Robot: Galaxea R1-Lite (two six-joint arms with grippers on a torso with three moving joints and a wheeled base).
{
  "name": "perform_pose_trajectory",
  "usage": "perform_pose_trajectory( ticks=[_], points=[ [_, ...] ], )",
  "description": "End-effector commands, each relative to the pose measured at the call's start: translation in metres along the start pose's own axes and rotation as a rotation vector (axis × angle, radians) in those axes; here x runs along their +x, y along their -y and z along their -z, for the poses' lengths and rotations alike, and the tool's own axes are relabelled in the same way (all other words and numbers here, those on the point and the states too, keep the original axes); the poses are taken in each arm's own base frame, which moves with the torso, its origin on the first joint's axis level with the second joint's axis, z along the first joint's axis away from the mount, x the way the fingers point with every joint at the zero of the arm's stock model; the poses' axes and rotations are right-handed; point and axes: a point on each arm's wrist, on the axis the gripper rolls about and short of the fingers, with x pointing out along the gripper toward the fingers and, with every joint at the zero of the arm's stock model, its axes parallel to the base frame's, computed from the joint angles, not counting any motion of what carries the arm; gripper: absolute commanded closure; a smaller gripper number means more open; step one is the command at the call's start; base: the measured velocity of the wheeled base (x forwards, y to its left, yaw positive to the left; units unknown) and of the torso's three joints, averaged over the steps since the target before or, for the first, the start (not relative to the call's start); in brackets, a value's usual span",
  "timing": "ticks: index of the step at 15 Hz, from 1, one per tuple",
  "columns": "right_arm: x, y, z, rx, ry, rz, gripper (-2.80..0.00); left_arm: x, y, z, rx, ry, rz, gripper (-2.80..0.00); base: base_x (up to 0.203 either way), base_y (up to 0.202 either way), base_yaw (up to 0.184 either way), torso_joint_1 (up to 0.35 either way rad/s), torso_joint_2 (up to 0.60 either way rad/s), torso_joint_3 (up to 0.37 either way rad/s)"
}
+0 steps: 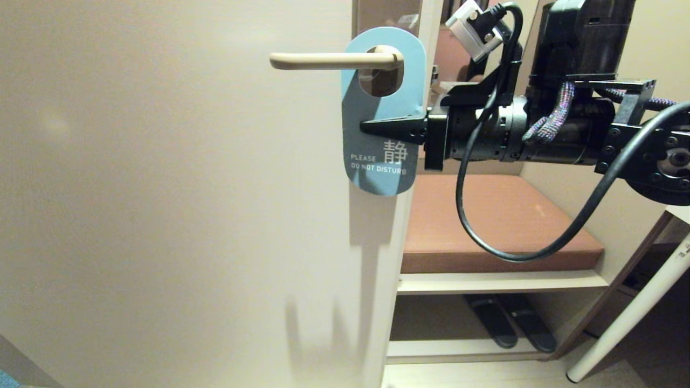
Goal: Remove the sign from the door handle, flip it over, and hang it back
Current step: Take down the sign
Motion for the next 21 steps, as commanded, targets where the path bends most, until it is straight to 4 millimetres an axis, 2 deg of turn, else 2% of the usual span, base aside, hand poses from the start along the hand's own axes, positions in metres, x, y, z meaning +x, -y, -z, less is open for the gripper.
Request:
perform_pose_trajectory(
  ticks=[1, 4, 10, 21],
  points=[
    [0.0, -0.008, -0.002, 0.007, 0.005, 0.0, 0.0, 0.0, 0.0, 0.0, 0.0, 0.0, -0.001, 0.0, 0.0, 0.0, 0.0, 0.0, 0.0, 0.0],
    [0.01, -0.02, -0.004, 0.07, 0.012, 0.044, 0.0, 0.0, 0.0, 0.0, 0.0, 0.0, -0.001, 0.0, 0.0, 0.0, 0.0, 0.0, 0.0, 0.0],
    [0.034, -0.039, -0.004, 0.051, 0.083, 0.134, 0.0, 0.0, 0.0, 0.0, 0.0, 0.0, -0.001, 0.0, 0.0, 0.0, 0.0, 0.0, 0.0, 0.0],
    [0.049, -0.061, 0.0, 0.051, 0.079, 0.257, 0.0, 0.0, 0.0, 0.0, 0.0, 0.0, -0.001, 0.0, 0.0, 0.0, 0.0, 0.0, 0.0, 0.0]
  ],
)
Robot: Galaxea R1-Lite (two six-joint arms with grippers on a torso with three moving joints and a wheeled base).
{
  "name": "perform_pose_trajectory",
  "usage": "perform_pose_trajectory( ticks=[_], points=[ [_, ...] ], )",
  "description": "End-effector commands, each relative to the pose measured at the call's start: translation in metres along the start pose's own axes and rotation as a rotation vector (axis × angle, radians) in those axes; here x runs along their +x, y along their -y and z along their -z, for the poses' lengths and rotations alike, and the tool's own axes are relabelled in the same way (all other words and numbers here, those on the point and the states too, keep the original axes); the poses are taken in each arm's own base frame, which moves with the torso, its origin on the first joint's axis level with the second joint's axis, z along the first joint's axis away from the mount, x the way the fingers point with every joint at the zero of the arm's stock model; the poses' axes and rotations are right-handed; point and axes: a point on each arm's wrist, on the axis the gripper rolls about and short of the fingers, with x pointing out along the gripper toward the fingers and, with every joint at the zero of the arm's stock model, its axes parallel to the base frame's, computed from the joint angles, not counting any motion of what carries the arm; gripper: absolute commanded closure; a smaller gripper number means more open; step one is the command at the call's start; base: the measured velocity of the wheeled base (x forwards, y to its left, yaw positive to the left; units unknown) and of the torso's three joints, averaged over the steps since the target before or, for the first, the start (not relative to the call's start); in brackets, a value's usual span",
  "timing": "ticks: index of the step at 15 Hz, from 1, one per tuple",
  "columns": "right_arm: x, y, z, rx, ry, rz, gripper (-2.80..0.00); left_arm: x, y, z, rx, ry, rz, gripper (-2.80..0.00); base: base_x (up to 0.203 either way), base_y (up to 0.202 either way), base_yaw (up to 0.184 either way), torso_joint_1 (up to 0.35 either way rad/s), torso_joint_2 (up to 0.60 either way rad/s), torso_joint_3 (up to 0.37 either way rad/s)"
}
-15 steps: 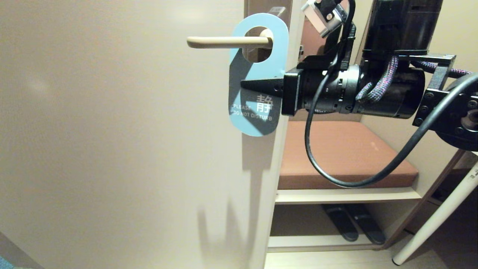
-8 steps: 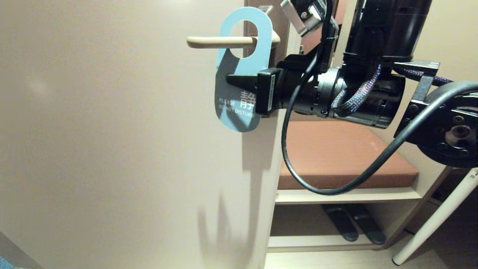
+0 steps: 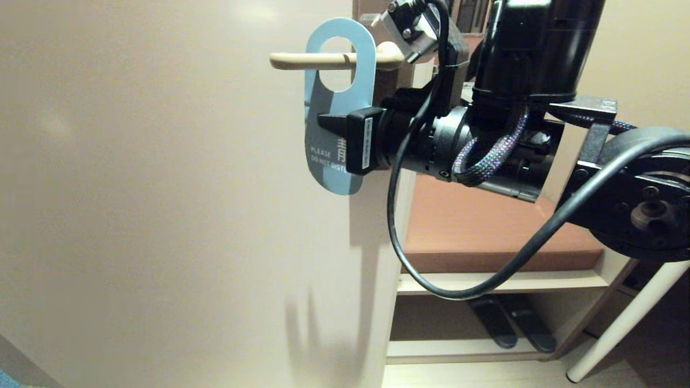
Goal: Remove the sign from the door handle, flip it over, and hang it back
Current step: Take down the sign
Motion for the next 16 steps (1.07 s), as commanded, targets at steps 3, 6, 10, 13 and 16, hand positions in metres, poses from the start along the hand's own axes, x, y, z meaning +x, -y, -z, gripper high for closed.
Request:
perform_pose_trajectory(
  ticks=[3, 6, 10, 13, 16],
  points=[
    [0.003, -0.008, 0.002, -0.008, -0.003, 0.056, 0.0, 0.0, 0.0, 0.0, 0.0, 0.0, -0.001, 0.0, 0.0, 0.0, 0.0, 0.0, 0.0, 0.0],
    [0.006, -0.013, 0.005, -0.009, -0.008, 0.101, 0.0, 0.0, 0.0, 0.0, 0.0, 0.0, -0.001, 0.0, 0.0, 0.0, 0.0, 0.0, 0.0, 0.0],
    [0.013, -0.012, 0.004, -0.011, 0.004, 0.145, 0.0, 0.0, 0.0, 0.0, 0.0, 0.0, -0.001, 0.0, 0.0, 0.0, 0.0, 0.0, 0.0, 0.0],
    [0.02, -0.012, 0.001, -0.011, 0.023, 0.147, 0.0, 0.0, 0.0, 0.0, 0.0, 0.0, -0.001, 0.0, 0.0, 0.0, 0.0, 0.0, 0.0, 0.0],
    [0.024, -0.015, 0.003, -0.01, 0.017, 0.145, 0.0, 0.0, 0.0, 0.0, 0.0, 0.0, -0.001, 0.0, 0.0, 0.0, 0.0, 0.0, 0.0, 0.0]
  ],
)
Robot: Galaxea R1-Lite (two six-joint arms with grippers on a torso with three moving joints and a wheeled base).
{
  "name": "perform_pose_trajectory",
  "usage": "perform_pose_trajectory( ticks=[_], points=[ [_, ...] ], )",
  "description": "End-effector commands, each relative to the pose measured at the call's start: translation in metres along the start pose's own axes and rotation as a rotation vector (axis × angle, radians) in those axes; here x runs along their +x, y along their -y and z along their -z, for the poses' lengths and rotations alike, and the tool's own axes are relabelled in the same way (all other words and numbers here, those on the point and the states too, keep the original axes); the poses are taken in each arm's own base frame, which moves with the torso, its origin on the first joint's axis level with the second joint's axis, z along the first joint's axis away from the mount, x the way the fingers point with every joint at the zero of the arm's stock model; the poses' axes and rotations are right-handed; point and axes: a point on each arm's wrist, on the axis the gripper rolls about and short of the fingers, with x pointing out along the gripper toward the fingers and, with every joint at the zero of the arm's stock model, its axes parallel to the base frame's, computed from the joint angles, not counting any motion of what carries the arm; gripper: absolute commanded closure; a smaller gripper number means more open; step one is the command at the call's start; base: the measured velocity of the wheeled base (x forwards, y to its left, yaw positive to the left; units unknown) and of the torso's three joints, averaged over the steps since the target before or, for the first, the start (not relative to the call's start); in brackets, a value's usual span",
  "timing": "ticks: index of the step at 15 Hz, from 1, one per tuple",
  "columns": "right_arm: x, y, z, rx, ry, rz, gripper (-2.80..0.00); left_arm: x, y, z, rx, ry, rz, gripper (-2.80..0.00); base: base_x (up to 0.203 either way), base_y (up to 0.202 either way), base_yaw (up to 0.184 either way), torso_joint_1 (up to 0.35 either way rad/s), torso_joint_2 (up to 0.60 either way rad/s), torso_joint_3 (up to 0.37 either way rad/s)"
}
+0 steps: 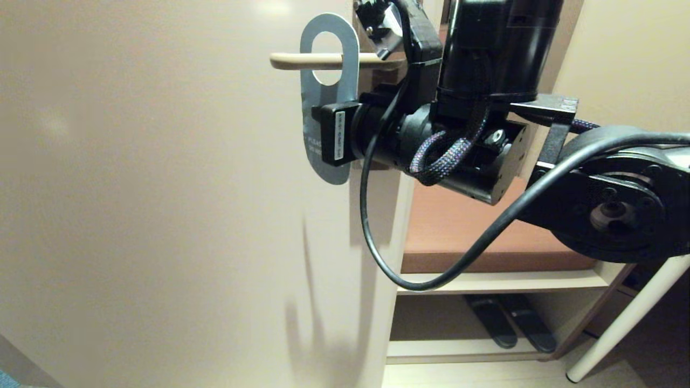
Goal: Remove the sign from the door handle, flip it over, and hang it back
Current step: Take down the sign
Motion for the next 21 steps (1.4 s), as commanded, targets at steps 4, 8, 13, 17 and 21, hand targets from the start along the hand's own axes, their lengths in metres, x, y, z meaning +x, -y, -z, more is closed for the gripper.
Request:
perform_pose_trajectory(
  ticks=[4, 8, 13, 17, 21],
  points=[
    [0.012, -0.007, 0.005, 0.001, 0.0, -0.015, 0.0, 0.0, 0.0, 0.0, 0.0, 0.0, -0.001, 0.0, 0.0, 0.0, 0.0, 0.0, 0.0, 0.0],
    [0.02, -0.013, 0.005, 0.003, 0.015, -0.016, 0.0, 0.0, 0.0, 0.0, 0.0, 0.0, -0.001, 0.0, 0.0, 0.0, 0.0, 0.0, 0.0, 0.0],
    [0.025, -0.025, 0.009, 0.003, 0.009, -0.04, 0.0, 0.0, 0.0, 0.0, 0.0, 0.0, 0.001, 0.0, 0.0, 0.0, 0.0, 0.0, 0.0, 0.0],
    [0.033, -0.036, 0.011, 0.007, 0.021, -0.03, 0.0, 0.0, 0.0, 0.0, 0.0, 0.0, -0.001, 0.0, 0.0, 0.0, 0.0, 0.0, 0.0, 0.0],
    [0.032, -0.043, 0.012, 0.006, 0.016, -0.034, 0.0, 0.0, 0.0, 0.0, 0.0, 0.0, -0.001, 0.0, 0.0, 0.0, 0.0, 0.0, 0.0, 0.0]
  ],
)
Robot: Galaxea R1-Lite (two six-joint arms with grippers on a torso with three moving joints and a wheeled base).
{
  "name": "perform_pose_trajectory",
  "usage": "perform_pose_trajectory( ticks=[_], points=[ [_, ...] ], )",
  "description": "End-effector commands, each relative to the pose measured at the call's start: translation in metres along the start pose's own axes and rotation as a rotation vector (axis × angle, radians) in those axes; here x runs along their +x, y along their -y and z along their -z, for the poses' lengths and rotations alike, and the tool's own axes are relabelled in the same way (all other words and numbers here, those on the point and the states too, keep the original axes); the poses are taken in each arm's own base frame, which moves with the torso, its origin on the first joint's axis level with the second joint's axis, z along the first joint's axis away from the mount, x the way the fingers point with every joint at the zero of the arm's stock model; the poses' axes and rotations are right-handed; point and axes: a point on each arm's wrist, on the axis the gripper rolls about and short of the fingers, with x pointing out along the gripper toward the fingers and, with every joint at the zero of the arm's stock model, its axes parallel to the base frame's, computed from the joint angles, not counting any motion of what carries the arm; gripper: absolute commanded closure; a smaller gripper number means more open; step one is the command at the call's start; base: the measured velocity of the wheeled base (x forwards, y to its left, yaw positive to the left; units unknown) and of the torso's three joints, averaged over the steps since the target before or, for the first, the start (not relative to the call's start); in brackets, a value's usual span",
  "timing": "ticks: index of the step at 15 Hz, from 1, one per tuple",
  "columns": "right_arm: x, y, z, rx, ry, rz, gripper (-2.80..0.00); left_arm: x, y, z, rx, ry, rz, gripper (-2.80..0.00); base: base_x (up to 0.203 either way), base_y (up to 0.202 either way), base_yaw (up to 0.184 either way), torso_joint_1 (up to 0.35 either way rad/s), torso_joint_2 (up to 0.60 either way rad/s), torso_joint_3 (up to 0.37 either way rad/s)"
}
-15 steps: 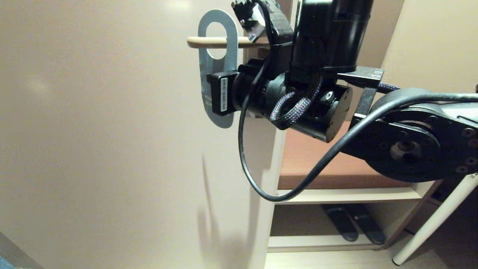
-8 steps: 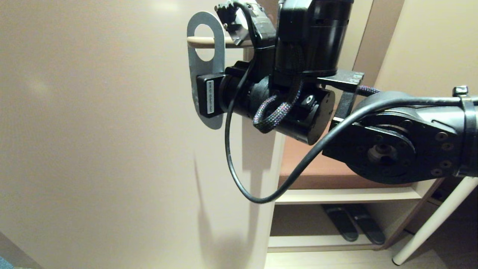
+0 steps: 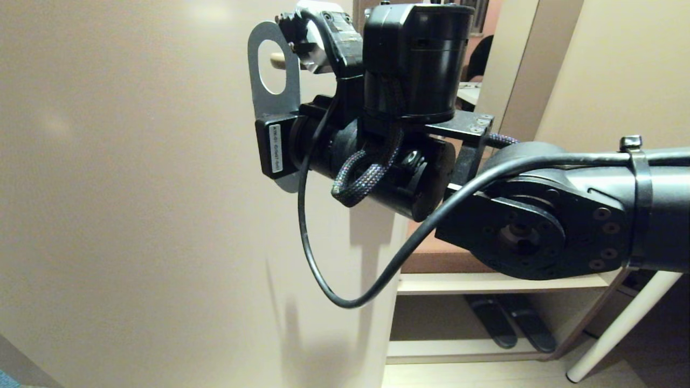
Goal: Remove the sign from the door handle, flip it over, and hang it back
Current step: Take down the sign, then hand it to the other hand
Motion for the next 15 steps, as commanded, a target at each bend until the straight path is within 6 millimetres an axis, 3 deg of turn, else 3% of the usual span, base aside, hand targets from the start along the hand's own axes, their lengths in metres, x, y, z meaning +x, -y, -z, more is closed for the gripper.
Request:
perform_pose_trajectory(
  ticks=[1, 7, 15],
  points=[
    [0.001, -0.004, 0.002, 0.0, -0.003, 0.002, 0.0, 0.0, 0.0, 0.0, 0.0, 0.0, -0.001, 0.0, 0.0, 0.0, 0.0, 0.0, 0.0, 0.0],
    [-0.017, -0.012, -0.016, 0.004, 0.026, -0.021, 0.0, 0.0, 0.0, 0.0, 0.0, 0.0, -0.001, 0.0, 0.0, 0.0, 0.0, 0.0, 0.0, 0.0],
    [-0.061, 0.003, -0.036, -0.011, 0.025, 0.002, 0.0, 0.0, 0.0, 0.0, 0.0, 0.0, -0.001, 0.0, 0.0, 0.0, 0.0, 0.0, 0.0, 0.0]
  ],
)
